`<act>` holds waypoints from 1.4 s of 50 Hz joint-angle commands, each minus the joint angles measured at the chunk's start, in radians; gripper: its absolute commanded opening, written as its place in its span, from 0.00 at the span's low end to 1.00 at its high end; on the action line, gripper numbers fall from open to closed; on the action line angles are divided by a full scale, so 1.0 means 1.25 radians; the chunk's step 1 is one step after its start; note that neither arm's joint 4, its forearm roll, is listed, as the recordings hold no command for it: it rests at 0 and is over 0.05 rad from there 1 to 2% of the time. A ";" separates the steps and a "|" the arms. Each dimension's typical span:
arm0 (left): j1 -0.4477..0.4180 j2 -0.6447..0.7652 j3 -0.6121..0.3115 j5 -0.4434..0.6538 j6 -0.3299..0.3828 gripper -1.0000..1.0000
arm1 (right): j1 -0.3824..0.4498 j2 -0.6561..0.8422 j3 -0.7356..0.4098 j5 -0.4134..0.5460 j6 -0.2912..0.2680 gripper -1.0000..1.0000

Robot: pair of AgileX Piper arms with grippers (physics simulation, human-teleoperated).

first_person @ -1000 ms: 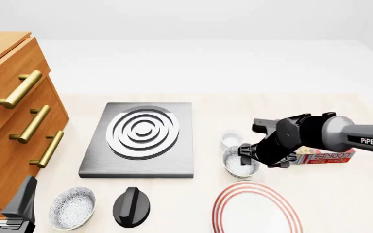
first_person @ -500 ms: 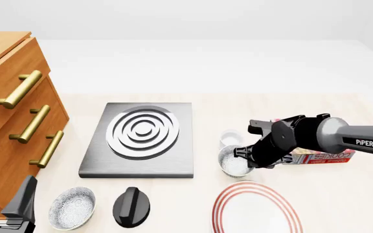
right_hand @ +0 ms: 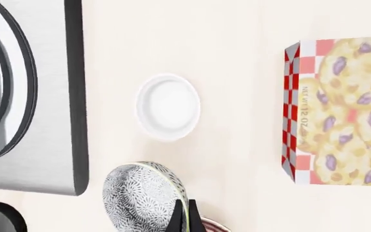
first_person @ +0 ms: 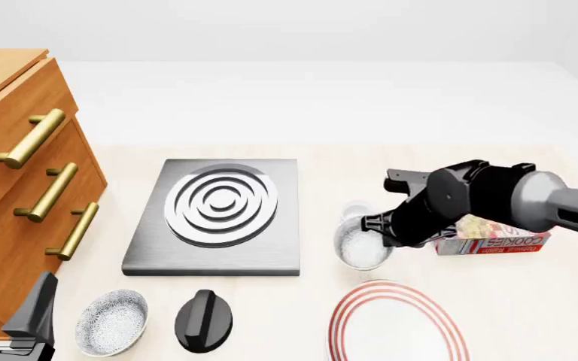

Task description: Pick the akita bowl between the plate and the ramekin and place it on the plate.

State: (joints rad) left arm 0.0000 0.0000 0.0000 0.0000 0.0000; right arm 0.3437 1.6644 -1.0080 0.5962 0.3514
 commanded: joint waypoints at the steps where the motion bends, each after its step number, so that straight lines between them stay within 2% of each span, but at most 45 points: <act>1: 0.000 0.000 0.000 0.000 0.000 1.00 | 0.020 -0.066 -0.036 0.057 -0.022 0.00; 2: 0.000 0.000 0.000 0.000 0.000 1.00 | 0.023 -0.079 -0.045 0.068 -0.035 0.00; 15: 0.000 0.000 0.000 0.000 0.000 1.00 | 0.063 -0.153 -0.051 0.116 -0.047 0.00; 26: 0.000 0.000 0.000 0.000 0.000 1.00 | 0.050 -0.268 0.061 0.121 -0.072 0.00; 27: 0.000 0.000 0.000 0.000 0.000 1.00 | 0.058 -0.285 0.083 0.118 -0.061 0.00; 37: 0.000 0.000 0.000 0.000 0.000 1.00 | 0.055 -0.396 0.208 0.120 -0.063 0.00; 39: 0.000 0.000 0.000 0.000 0.000 1.00 | 0.041 -0.426 0.227 0.130 -0.080 0.00; 42: 0.000 0.000 0.000 0.000 0.000 1.00 | 0.045 -0.467 0.256 0.144 -0.079 0.00; 43: 0.000 0.000 0.000 0.000 0.000 1.00 | 0.063 -0.487 0.268 0.154 -0.062 0.00; 51: 0.000 0.000 0.000 0.000 0.000 1.00 | 0.055 -0.539 0.334 0.147 -0.056 0.00; 55: 0.000 0.000 0.000 0.000 0.000 1.00 | 0.061 -0.531 0.357 0.124 -0.045 0.00; 59: 0.000 0.000 0.000 0.000 0.000 1.00 | 0.091 -0.517 0.394 0.087 -0.012 0.00; 65: 0.000 0.000 0.000 0.000 0.000 1.00 | 0.085 -0.499 0.406 0.067 -0.022 0.00; 70: 0.000 0.000 0.000 0.000 0.000 1.00 | 0.096 -0.488 0.409 0.055 -0.012 0.00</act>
State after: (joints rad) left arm 0.0000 0.0000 0.0000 0.0000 0.0000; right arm 0.4461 1.0461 -0.5354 0.7031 0.3167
